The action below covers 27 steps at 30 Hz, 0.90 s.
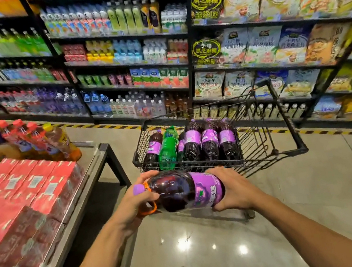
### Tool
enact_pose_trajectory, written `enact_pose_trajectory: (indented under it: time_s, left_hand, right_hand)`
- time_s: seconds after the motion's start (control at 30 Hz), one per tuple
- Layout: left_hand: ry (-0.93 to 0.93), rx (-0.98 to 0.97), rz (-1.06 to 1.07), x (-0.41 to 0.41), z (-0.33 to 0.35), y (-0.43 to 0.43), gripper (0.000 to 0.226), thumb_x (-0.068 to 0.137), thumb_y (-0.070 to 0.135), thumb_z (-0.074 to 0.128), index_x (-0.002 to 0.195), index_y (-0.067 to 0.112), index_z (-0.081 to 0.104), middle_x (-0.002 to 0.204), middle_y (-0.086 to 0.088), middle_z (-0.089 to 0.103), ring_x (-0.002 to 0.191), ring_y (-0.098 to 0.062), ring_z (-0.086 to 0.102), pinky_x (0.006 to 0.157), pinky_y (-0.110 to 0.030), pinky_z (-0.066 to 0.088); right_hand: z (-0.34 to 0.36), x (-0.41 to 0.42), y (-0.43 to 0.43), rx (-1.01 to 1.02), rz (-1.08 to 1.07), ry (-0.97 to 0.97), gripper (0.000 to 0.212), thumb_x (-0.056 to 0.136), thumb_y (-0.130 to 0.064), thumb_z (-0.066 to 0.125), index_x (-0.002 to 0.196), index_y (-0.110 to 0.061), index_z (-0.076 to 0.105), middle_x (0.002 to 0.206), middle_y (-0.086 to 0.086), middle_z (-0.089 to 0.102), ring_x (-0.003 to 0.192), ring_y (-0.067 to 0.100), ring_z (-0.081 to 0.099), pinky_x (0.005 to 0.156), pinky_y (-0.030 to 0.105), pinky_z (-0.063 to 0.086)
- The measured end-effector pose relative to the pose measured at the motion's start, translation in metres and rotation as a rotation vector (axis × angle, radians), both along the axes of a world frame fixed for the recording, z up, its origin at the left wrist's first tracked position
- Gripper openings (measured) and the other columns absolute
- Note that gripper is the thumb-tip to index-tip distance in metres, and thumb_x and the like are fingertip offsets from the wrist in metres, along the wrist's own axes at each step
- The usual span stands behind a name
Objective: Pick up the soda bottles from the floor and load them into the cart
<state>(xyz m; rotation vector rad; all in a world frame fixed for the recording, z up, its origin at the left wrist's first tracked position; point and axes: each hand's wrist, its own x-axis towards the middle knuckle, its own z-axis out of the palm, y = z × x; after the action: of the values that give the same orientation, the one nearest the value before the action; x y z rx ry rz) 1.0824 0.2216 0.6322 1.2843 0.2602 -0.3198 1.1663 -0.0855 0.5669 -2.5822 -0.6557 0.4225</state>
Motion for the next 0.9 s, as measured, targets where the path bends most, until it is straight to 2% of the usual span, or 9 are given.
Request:
enact_pose_trajectory:
  time_s: [0.13, 0.23, 0.37, 0.47, 0.57, 0.7, 0.77, 0.83, 0.9]
  left_hand:
    - [0.011, -0.033, -0.015, 0.059, 0.004, 0.028, 0.074, 0.044, 0.019, 0.081, 0.116, 0.031, 0.07, 0.133, -0.014, 0.06, 0.108, -0.035, 0.068, 0.082, -0.05, 0.057]
    - [0.009, -0.034, -0.039, 0.099, 0.006, 0.04, 0.074, 0.045, 0.019, 0.08, 0.118, 0.03, 0.069, 0.135, -0.015, 0.059, 0.111, -0.04, 0.065, 0.078, -0.048, 0.059]
    - [0.033, -0.035, -0.032, 0.149, 0.003, 0.051, 0.075, 0.042, 0.019, 0.081, 0.116, 0.03, 0.071, 0.13, -0.016, 0.064, 0.108, -0.038, 0.067, 0.094, -0.061, 0.051]
    - [0.043, -0.032, -0.021, 0.188, -0.003, 0.055, 0.076, 0.043, 0.019, 0.081, 0.118, 0.03, 0.07, 0.133, -0.017, 0.061, 0.115, -0.043, 0.063, 0.095, -0.065, 0.05]
    - [0.035, -0.031, 0.003, 0.221, -0.01, 0.054, 0.073, 0.044, 0.019, 0.081, 0.116, 0.03, 0.071, 0.134, -0.017, 0.061, 0.116, -0.042, 0.063, 0.09, -0.06, 0.053]
    - [0.066, -0.042, -0.006, 0.268, -0.012, 0.054, 0.078, 0.046, 0.017, 0.082, 0.122, 0.026, 0.068, 0.132, -0.016, 0.064, 0.12, -0.046, 0.061, 0.101, -0.071, 0.043]
    - [0.064, -0.028, -0.018, 0.291, -0.013, 0.051, 0.078, 0.046, 0.017, 0.083, 0.122, 0.027, 0.068, 0.131, -0.016, 0.065, 0.118, -0.044, 0.063, 0.097, -0.064, 0.05]
    - [0.066, -0.04, -0.009, 0.313, -0.015, 0.049, 0.079, 0.045, 0.017, 0.083, 0.122, 0.026, 0.068, 0.129, -0.016, 0.066, 0.111, -0.039, 0.067, 0.086, -0.052, 0.06]
    - [0.061, -0.053, -0.007, 0.332, -0.018, 0.048, 0.08, 0.045, 0.016, 0.082, 0.123, 0.024, 0.068, 0.125, -0.015, 0.068, 0.106, -0.036, 0.069, 0.086, -0.052, 0.059]
  right_hand:
    - [0.007, 0.051, 0.026, 0.015, -0.012, 0.01, 0.108, 0.055, -0.062, 0.078, 0.151, -0.037, 0.036, 0.139, -0.006, 0.047, 0.126, 0.018, 0.044, 0.105, 0.044, 0.045]
    - [0.012, 0.088, 0.039, 0.02, -0.02, 0.02, 0.109, 0.056, -0.061, 0.08, 0.152, -0.037, 0.035, 0.143, -0.007, 0.045, 0.13, 0.018, 0.042, 0.107, 0.047, 0.045]
    - [0.012, 0.136, 0.051, -0.011, -0.037, 0.05, 0.111, 0.056, -0.063, 0.077, 0.154, -0.037, 0.032, 0.145, -0.006, 0.043, 0.134, 0.02, 0.04, 0.107, 0.051, 0.046]
    - [0.008, 0.173, 0.055, -0.035, -0.039, 0.065, 0.114, 0.058, -0.062, 0.08, 0.156, -0.035, 0.03, 0.15, -0.003, 0.042, 0.138, 0.022, 0.04, 0.108, 0.052, 0.045]
    - [0.004, 0.211, 0.057, -0.029, -0.022, 0.076, 0.117, 0.053, -0.07, 0.076, 0.155, -0.037, 0.03, 0.149, -0.004, 0.044, 0.136, 0.019, 0.042, 0.108, 0.053, 0.046]
    - [-0.001, 0.252, 0.053, 0.0, -0.023, 0.093, 0.112, 0.056, -0.067, 0.081, 0.152, -0.039, 0.031, 0.144, -0.009, 0.046, 0.131, 0.016, 0.044, 0.106, 0.047, 0.046]
    - [-0.002, 0.274, 0.05, 0.019, -0.029, 0.101, 0.111, 0.058, -0.063, 0.083, 0.153, -0.037, 0.033, 0.145, -0.009, 0.045, 0.132, 0.014, 0.042, 0.107, 0.047, 0.046]
    - [-0.003, 0.295, 0.05, 0.034, -0.027, 0.109, 0.109, 0.061, -0.059, 0.086, 0.153, -0.035, 0.033, 0.143, -0.007, 0.045, 0.131, 0.012, 0.04, 0.109, 0.05, 0.046]
    - [-0.003, 0.312, 0.05, 0.033, -0.023, 0.111, 0.107, 0.064, -0.054, 0.088, 0.154, -0.033, 0.033, 0.142, -0.005, 0.045, 0.132, 0.013, 0.039, 0.11, 0.052, 0.044]
